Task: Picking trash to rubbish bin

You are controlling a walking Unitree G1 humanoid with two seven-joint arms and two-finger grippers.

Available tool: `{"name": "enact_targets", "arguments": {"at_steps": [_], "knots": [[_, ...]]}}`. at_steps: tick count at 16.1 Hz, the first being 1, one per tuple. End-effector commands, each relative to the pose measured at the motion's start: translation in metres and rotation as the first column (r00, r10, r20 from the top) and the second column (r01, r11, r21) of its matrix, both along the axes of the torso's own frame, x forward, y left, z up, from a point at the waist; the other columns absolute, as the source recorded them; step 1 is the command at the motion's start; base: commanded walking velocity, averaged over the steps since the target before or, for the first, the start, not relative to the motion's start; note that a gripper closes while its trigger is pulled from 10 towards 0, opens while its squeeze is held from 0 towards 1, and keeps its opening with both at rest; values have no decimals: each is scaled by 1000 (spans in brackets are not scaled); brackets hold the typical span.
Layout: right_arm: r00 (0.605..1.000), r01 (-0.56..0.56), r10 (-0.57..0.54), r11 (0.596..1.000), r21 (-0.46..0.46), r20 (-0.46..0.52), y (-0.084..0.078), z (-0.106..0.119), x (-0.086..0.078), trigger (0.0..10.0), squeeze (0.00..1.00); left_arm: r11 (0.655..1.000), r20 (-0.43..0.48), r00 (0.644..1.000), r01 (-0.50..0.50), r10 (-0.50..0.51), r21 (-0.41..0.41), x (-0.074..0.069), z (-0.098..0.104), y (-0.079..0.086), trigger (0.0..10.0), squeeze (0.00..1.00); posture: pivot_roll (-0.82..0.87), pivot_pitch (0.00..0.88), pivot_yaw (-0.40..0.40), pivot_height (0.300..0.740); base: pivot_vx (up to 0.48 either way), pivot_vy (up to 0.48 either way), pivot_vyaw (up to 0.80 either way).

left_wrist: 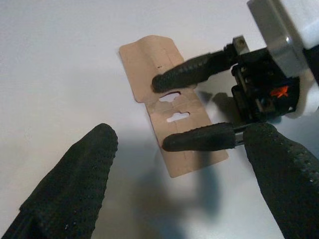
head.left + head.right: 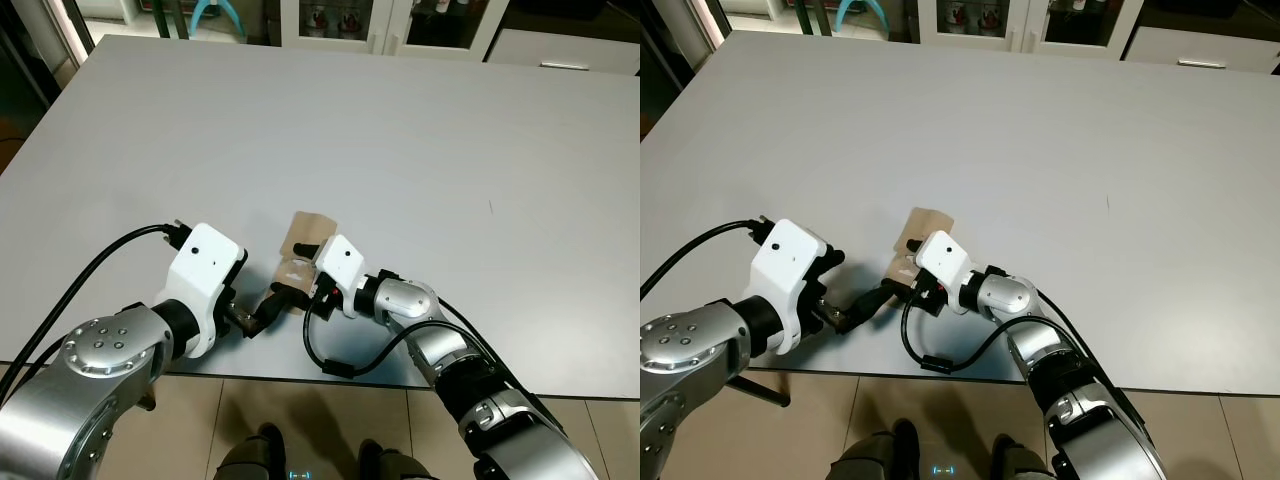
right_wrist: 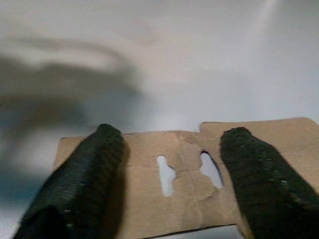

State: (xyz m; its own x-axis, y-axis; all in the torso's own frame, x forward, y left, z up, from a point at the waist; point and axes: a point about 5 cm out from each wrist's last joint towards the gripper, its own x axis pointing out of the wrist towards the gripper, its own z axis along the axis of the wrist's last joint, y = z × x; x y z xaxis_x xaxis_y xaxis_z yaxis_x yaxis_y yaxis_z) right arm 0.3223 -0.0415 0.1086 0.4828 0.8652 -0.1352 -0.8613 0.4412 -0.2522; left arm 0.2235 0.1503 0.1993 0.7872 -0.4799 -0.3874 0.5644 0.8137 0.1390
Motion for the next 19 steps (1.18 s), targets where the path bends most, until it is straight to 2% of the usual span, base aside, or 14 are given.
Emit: {"name": "enact_targets", "arguments": {"at_steps": [1,14,19], "knots": [[1000,11,-11,1000,-24,-27,-5,-6,1,0,0,1000,2,1000,20,-20,-6,-3,3,-4,10000,1000,53,193,-22,740,0,0,0],[997,73,-73,997,-23,-2,-11,-4,9,0,0,999,18,1000,-19,20,-25,2,7,-5,10000,1000,47,198,-29,740,0,0,0],[972,215,-217,976,33,89,-21,16,25,0,0,998,52,997,-50,51,-33,8,10,-4,10000,1000,40,195,-33,740,0,0,0]]}}
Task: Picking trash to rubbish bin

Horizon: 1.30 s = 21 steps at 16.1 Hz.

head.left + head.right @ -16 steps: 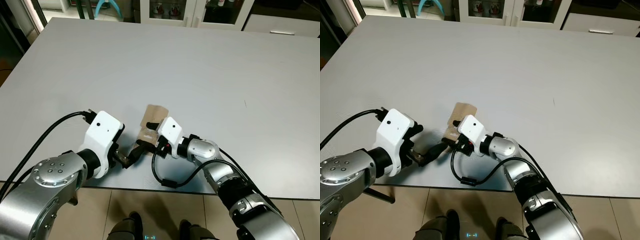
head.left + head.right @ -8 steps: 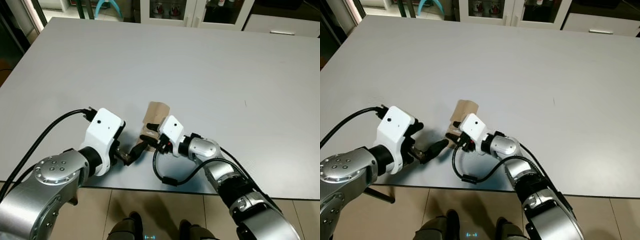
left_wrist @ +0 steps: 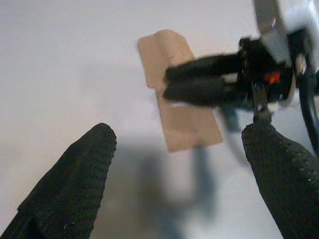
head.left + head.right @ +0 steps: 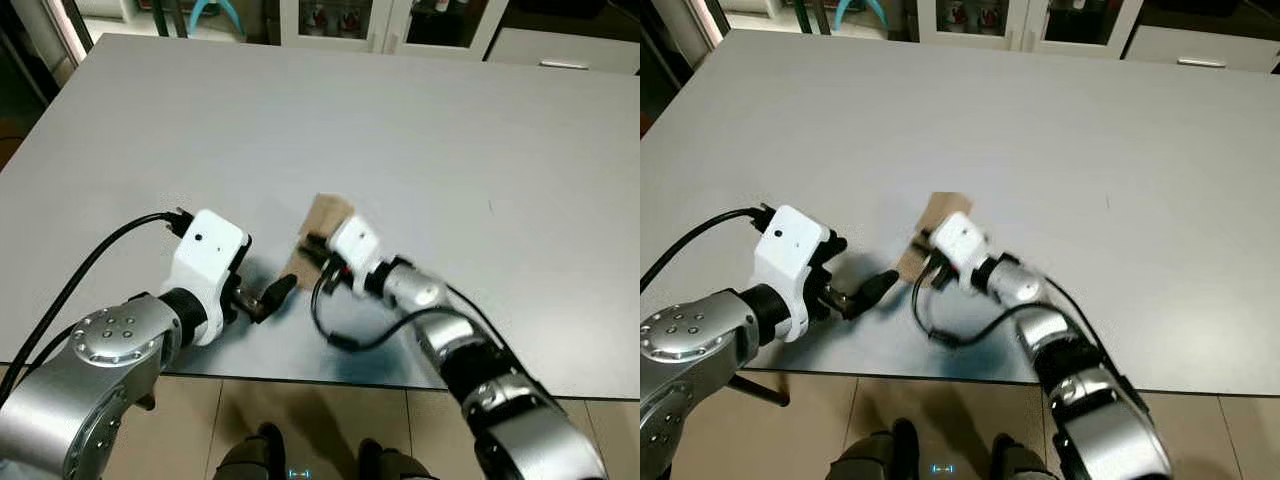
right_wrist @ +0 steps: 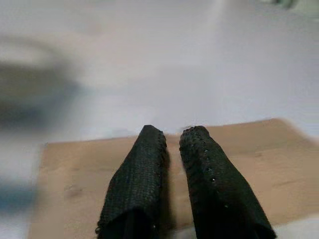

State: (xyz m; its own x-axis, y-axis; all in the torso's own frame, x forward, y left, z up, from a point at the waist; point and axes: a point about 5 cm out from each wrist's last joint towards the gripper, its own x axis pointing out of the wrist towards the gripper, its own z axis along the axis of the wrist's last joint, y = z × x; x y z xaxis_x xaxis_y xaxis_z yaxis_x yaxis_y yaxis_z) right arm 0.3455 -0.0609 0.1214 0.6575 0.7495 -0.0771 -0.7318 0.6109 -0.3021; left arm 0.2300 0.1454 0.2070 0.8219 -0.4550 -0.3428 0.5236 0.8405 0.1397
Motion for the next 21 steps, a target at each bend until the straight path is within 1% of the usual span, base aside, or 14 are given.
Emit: {"name": "enact_targets", "arguments": {"at_steps": [1,7,8,9,10,11,12,13,14,15,16,18,20,21], "knots": [[998,41,-42,999,14,44,-5,9,6,0,0,1000,16,1000,-14,14,-7,2,2,2,10000,1000,40,195,-33,740,0,0,0],[990,113,-114,994,12,81,-20,20,16,0,0,997,58,995,-76,77,-11,10,3,7,10000,890,33,193,-37,740,0,0,0],[990,118,-117,993,-5,83,-21,19,17,4980,0,995,65,993,-98,98,-8,12,2,10,10000,788,30,191,-38,740,0,0,0],[988,129,-127,991,-23,87,-23,19,18,10000,0,990,78,987,-140,139,1,16,-1,16,10000,318,30,191,-38,740,0,0,0],[987,135,-132,990,-29,88,-23,20,19,10000,0,984,88,981,-175,175,2,19,-4,21,10000,90,26,191,-39,740,0,0,0],[988,139,-138,990,-18,75,-25,22,21,10000,1000,970,106,965,-241,240,-6,25,-7,30,10000,16,26,191,-39,740,0,0,0],[988,140,-138,990,-18,75,-26,22,21,10000,1000,966,109,960,-259,258,-8,26,-8,32,10000,16,26,191,-39,740,0,0,0],[988,139,-137,990,-20,73,-26,22,22,10000,1000,958,121,950,-287,287,-15,29,-10,37,10000,192,19,193,-43,740,0,0,0],[989,135,-133,991,-21,65,-28,23,22,10000,1000,950,126,942,-309,311,-30,33,-16,41,10000,157,19,193,-43,740,0,0,0],[990,130,-129,991,-19,58,-28,22,22,10000,1000,948,126,940,-317,317,-23,34,-19,43,10000,302,13,194,-43,740,0,0,0],[992,121,-120,992,-20,46,-28,22,22,10000,1000,943,128,935,-332,332,-19,35,-25,45,10000,1000,5,194,-42,740,0,0,0],[995,101,-101,995,-21,12,-28,20,21,10000,1000,940,130,932,-339,340,-24,38,-32,45,10000,1000,5,194,-42,740,0,0,0],[994,98,-98,995,-2,-45,-33,19,22,10000,1000,940,123,932,-341,341,-21,40,-41,45,10000,0,-3,191,-38,740,0,0,0],[993,109,-108,994,3,-56,-35,19,23,10000,1000,939,123,931,-342,343,-22,41,-43,45,10000,0,-3,191,-38,740,0,0,0]]}}
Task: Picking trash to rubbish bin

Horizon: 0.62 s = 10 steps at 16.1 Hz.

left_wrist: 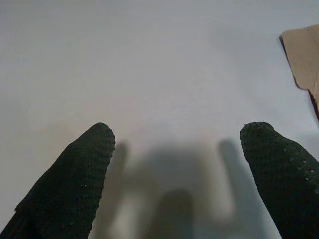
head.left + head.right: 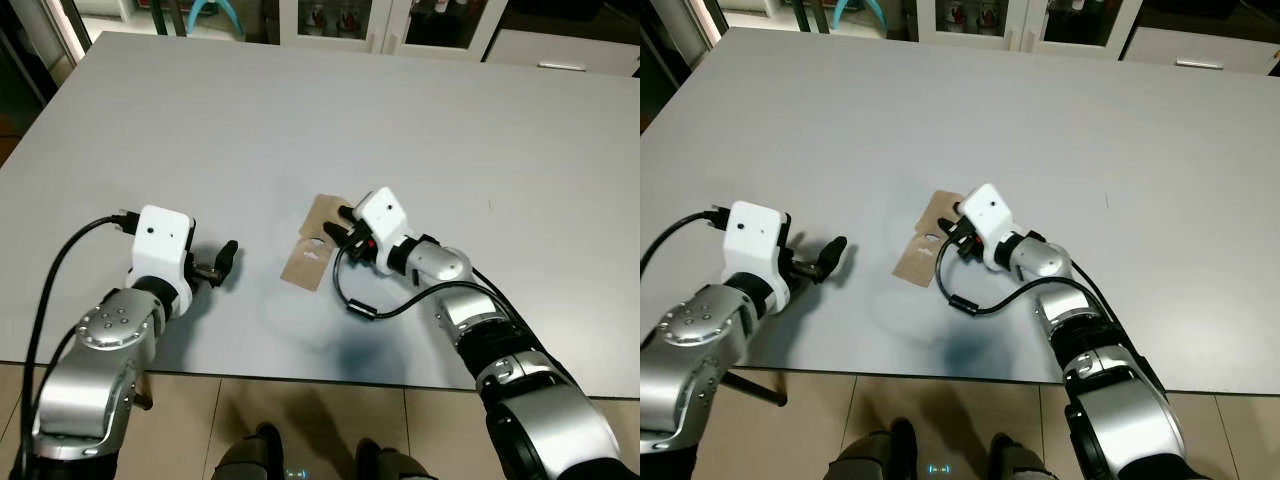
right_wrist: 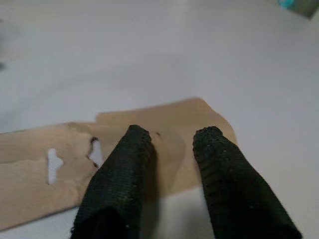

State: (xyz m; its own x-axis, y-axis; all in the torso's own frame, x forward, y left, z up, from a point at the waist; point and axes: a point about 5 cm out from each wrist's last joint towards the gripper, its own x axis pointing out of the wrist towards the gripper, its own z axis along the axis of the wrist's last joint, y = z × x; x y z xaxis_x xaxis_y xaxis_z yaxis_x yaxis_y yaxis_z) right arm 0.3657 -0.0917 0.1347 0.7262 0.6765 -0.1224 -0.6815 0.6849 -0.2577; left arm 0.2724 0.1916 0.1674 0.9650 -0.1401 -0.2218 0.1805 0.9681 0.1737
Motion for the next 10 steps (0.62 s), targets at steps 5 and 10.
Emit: {"name": "enact_targets", "arguments": {"at_steps": [5,10], "knots": [[993,87,-86,996,4,-80,-20,1,11,10000,0,1000,-1,1000,21,-21,-23,3,-8,-3,10000,0,2,163,-15,740,0,0,0],[984,175,-177,983,-55,-15,-25,8,19,10000,0,1000,13,1000,21,-20,-22,8,-15,-4,10000,0,6,152,-9,740,0,0,0]]}}
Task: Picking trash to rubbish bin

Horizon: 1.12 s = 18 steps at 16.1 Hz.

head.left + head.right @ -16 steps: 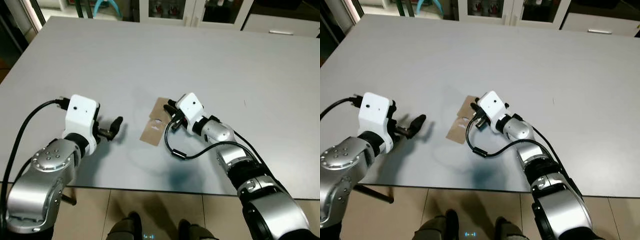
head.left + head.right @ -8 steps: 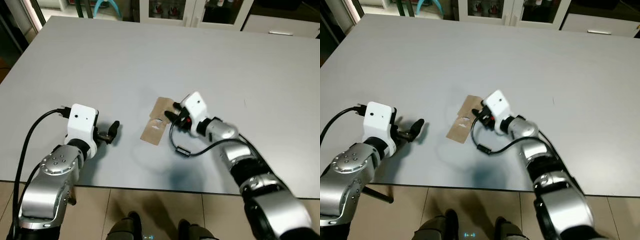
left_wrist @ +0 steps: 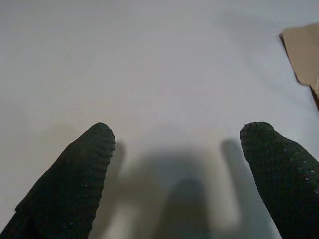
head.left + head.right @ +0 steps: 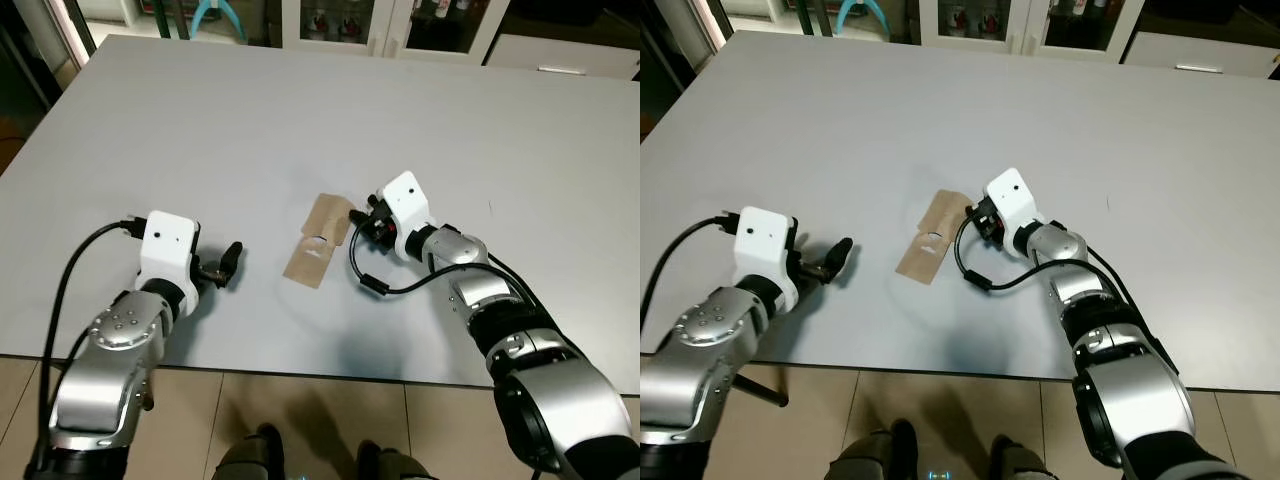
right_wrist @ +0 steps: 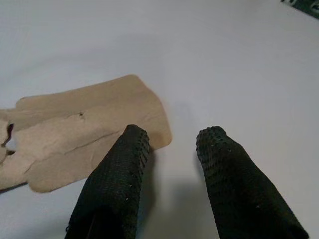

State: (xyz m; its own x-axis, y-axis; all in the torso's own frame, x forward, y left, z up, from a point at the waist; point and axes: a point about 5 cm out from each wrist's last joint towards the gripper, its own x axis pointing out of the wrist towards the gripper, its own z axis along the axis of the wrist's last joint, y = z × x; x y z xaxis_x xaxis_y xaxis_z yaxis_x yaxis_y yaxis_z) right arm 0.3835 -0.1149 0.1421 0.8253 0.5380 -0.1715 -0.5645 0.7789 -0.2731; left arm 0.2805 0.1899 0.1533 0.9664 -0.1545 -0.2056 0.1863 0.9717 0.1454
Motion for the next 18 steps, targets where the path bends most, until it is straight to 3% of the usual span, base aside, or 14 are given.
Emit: {"name": "enact_targets", "arguments": {"at_steps": [1,4,8,13,15,18], "knots": [[1000,19,-19,1000,-10,10,-2,1,2,10000,0,1000,0,1000,8,-8,9,1,-3,-2,10000,0,5,151,-7,740,0,0,0],[999,40,-40,999,-15,0,5,-5,1,10000,0,999,8,1000,-15,15,37,7,-13,-1,10000,0,2,150,-4,740,0,0,0],[999,-26,26,1000,3,-24,20,-12,-4,10000,0,999,34,999,-22,20,49,15,-13,-4,10000,0,1,152,0,740,0,0,0],[996,-77,78,997,26,-47,25,-17,-9,10000,0,999,50,999,-19,16,51,17,-14,-6,10000,0,-2,154,3,740,0,0,0],[992,-110,113,993,42,-59,26,-16,-10,10000,0,998,53,998,-19,16,52,17,-14,-6,10000,0,-2,156,4,740,0,0,0],[962,-246,253,966,81,-100,31,-23,-20,10000,0,998,56,998,-29,26,50,19,-16,-5,10000,0,-6,158,3,740,0,0,0]]}}
